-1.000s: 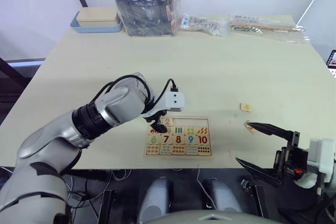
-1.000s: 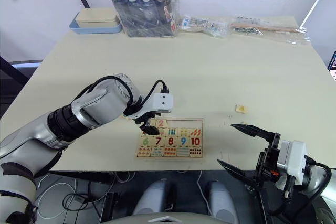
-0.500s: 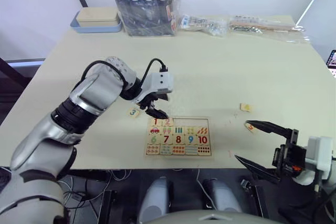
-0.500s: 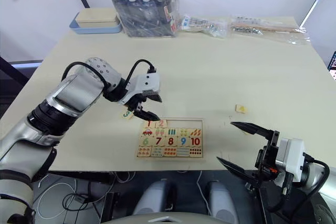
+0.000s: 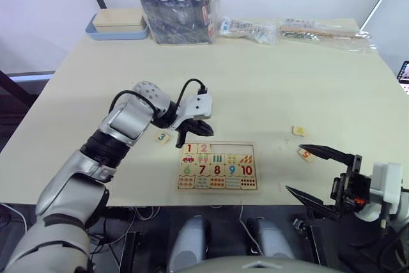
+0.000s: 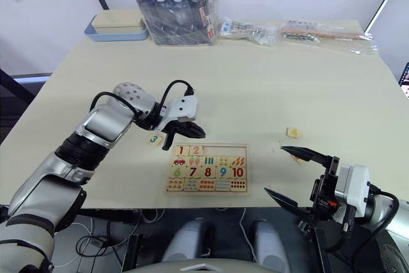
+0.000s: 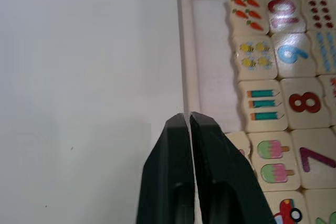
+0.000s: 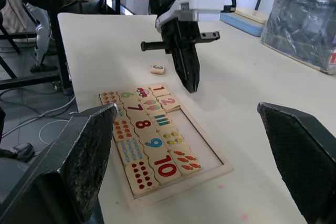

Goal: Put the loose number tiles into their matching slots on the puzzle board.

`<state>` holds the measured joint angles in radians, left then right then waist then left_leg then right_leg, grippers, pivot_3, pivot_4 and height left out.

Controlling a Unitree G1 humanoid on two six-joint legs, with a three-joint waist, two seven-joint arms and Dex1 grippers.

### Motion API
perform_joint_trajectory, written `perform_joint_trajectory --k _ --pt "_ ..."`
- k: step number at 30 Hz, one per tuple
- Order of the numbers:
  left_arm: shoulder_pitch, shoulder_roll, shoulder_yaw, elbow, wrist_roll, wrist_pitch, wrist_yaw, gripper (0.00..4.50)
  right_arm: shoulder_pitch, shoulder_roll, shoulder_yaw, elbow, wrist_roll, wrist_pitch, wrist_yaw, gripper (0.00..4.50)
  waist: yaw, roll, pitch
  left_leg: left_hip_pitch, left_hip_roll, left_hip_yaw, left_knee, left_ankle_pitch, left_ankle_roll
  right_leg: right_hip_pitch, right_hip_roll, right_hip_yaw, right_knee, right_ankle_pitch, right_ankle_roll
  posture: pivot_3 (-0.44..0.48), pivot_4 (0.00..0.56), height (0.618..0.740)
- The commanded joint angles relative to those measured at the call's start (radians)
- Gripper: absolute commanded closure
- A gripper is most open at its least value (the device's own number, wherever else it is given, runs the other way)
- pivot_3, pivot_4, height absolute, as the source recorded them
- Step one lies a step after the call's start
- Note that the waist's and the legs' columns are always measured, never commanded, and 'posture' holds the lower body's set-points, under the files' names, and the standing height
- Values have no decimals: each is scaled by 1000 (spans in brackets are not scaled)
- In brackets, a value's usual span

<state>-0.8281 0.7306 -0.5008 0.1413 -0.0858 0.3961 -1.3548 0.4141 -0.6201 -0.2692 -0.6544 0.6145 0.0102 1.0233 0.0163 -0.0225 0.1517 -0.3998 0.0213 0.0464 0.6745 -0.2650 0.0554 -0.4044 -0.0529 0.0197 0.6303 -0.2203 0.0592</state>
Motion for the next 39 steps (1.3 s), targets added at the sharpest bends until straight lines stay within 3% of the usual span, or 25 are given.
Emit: perform_joint_trajectory --k 1,14,39 --pt "1 -3 25 18 36 -65 4 4463 1 0 0 -18 4 -21 3 0 0 0 0 0 0 0 0 0 0 0 0 0 0 0 0 0 150 740" --pt "20 -20 13 76 118 -189 -33 4463 4 7 14 -24 -9 -30 -8 0 0 0 0 0 0 0 0 0 0 0 0 0 0 0 0 0 150 740" --pt "57 -14 17 30 158 -198 -75 4463 -3 8 23 -17 -13 -32 -15 0 0 0 0 0 0 0 0 0 0 0 0 0 0 0 0 0 150 740"
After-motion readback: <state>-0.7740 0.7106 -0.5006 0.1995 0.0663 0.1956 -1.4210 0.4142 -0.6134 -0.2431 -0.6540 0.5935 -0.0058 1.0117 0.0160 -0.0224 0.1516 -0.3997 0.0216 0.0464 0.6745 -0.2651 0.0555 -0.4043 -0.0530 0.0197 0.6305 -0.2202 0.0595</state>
